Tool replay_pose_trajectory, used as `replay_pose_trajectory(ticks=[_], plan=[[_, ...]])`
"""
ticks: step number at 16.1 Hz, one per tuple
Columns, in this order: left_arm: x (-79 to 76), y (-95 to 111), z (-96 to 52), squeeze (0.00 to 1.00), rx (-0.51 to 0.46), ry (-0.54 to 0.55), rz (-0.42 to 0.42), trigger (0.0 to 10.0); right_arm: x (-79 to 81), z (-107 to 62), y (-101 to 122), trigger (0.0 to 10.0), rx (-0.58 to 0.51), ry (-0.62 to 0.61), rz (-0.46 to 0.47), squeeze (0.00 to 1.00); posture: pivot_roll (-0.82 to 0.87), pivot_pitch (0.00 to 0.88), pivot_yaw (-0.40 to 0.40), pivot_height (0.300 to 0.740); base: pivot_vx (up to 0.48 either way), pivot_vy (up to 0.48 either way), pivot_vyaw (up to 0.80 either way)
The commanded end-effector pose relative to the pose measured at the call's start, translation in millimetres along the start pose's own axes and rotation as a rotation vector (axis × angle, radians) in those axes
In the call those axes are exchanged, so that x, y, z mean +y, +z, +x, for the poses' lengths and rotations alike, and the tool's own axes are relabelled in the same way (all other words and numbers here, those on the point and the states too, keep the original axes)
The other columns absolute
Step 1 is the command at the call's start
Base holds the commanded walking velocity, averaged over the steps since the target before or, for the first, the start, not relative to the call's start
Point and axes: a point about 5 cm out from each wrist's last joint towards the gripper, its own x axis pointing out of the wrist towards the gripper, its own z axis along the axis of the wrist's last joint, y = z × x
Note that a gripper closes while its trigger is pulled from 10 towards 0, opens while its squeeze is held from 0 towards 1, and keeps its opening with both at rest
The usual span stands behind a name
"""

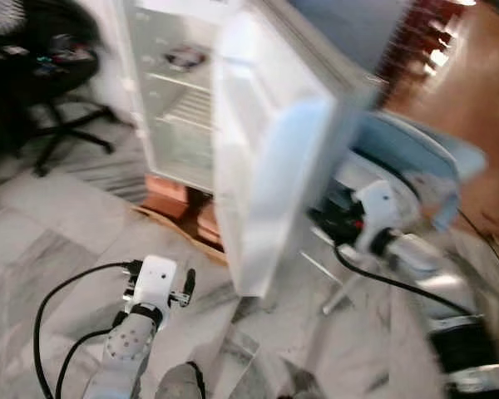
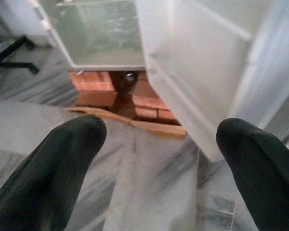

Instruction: Restocking fridge

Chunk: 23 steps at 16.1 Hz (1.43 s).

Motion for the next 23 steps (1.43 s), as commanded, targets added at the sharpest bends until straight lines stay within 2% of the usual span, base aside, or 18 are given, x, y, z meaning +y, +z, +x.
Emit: replay_pose_trajectory(ticks=[1, 2, 3, 4, 5, 7, 9, 10, 12, 14, 15, 17, 19, 21, 22, 23], plan=[[-2.4, 2.2, -0.5, 0.0, -0.005, -0.008, 0.004, 10.0, 23.4, 3.0, 37.1, 10.0, -0.18, 0.191, -0.015, 0.0, 0.18, 0.086, -0.027, 0.74, 0.0, 0.0, 0.0], [-2.4, 2.1, -0.3, 0.0, -0.005, -0.009, 0.003, 10.0, 50.9, -3.1, 46.4, 10.0, -0.234, 0.381, 0.014, 0.0, 0.18, 0.086, -0.027, 0.74, 0.0, 0.0, 0.0], [-2.6, 2.4, -0.1, 0.0, -0.005, -0.013, 0.003, 10.0, 80.9, -16.3, 57.7, 10.0, -0.28, 0.585, 0.149, 0.0, 0.18, 0.086, -0.027, 0.74, 0.0, 0.0, 0.0], [-2.8, 2.5, -0.2, 0.0, -0.004, -0.015, 0.003, 10.0, 92.6, -23.0, 64.0, 10.0, -0.305, 0.66, 0.201, 0.0, 0.17, 0.088, -0.026, 0.74, 0.0, 0.0, 0.0], [-2.9, 2.1, -0.2, 0.0, -0.002, -0.016, 0.002, 10.0, 96.4, -21.5, 58.7, 10.0, -0.281, 0.639, 0.192, 0.0, 0.17, 0.088, -0.026, 0.74, 0.0, 0.0, 0.0], [-3.4, 2.9, 0.1, 0.0, -0.001, -0.021, 0.003, 10.0, 82.5, -13.8, 28.9, 10.0, -0.176, 0.505, 0.126, 0.0, 0.17, 0.09, -0.027, 0.74, 0.0, 0.0, 0.0], [-2.8, 3.6, 0.6, 0.0, -0.004, -0.016, -0.002, 10.0, 68.8, -10.5, 11.4, 10.0, -0.109, 0.396, 0.124, 0.0, 0.17, 0.091, -0.028, 0.74, 0.0, 0.0, 0.0], [-1.3, 7.2, 1.0, 0.0, -0.029, -0.001, -0.009, 10.0, 59.0, -7.8, 2.2, 10.0, -0.079, 0.301, 0.112, 0.0, 0.17, 0.093, -0.03, 0.74, 0.0, 0.0, 0.0], [-0.4, 21.1, 2.5, 0.0, -0.104, 0.007, 0.041, 10.0, 50.4, -8.7, -1.1, 10.0, -0.062, 0.196, 0.103, 0.0, 0.17, 0.098, -0.029, 0.74, 0.0, 0.0, 0.0], [6.3, 47.7, 3.5, 0.0, -0.237, 0.05, 0.1, 10.0, 42.6, -7.9, 1.2, 10.0, -0.081, 0.081, 0.024, 0.0, 0.18, 0.112, -0.03, 0.74, 0.0, 0.0, 0.0], [10.6, 54.8, 2.2, 0.0, -0.275, 0.073, 0.107, 10.0, 40.7, -7.6, 1.6, 10.0, -0.099, 0.047, -0.005, 0.0, 0.18, 0.112, -0.03, 0.74, 0.0, 0.0, 0.0], [24.5, 65.1, 1.8, 0.0, -0.352, 0.174, 0.049, 10.0, 25.2, -11.1, -7.1, 10.0, -0.055, -0.19, -0.164, 0.0, 0.16, 0.105, -0.032, 0.74, 0.0, 0.0, 0.0], [29.4, 69.8, 1.7, 0.0, -0.379, 0.2, 0.058, 10.0, 24.6, -17.9, -4.8, 10.0, -0.083, -0.224, -0.2, 0.0, 0.16, 0.105, -0.033, 0.74, 0.0, 0.0, 0.0], [30.2, 65.4, 2.2, 0.0, -0.357, 0.2, 0.025, 10.0, 22.9, -19.7, -2.5, 10.0, -0.085, -0.335, -0.141, 0.0, 0.15, 0.094, -0.043, 0.74, 0.0, 0.332, 0.0], [27.6, 63.4, 3.5, 0.0, -0.357, 0.194, 0.024, 10.0, 20.9, -18.1, -0.3, 10.0, -0.121, -0.43, -0.042, 0.0, 0.16, 0.082, -0.047, 0.74, 0.0, 0.461, 0.0], [26.4, 65.1, 4.8, 0.0, -0.363, 0.203, 0.011, 10.0, 20.4, -16.9, -4.3, 10.0, -0.137, -0.469, 0.075, 0.0, 0.17, 0.076, -0.046, 0.74, 0.0, 0.461, 0.0]])
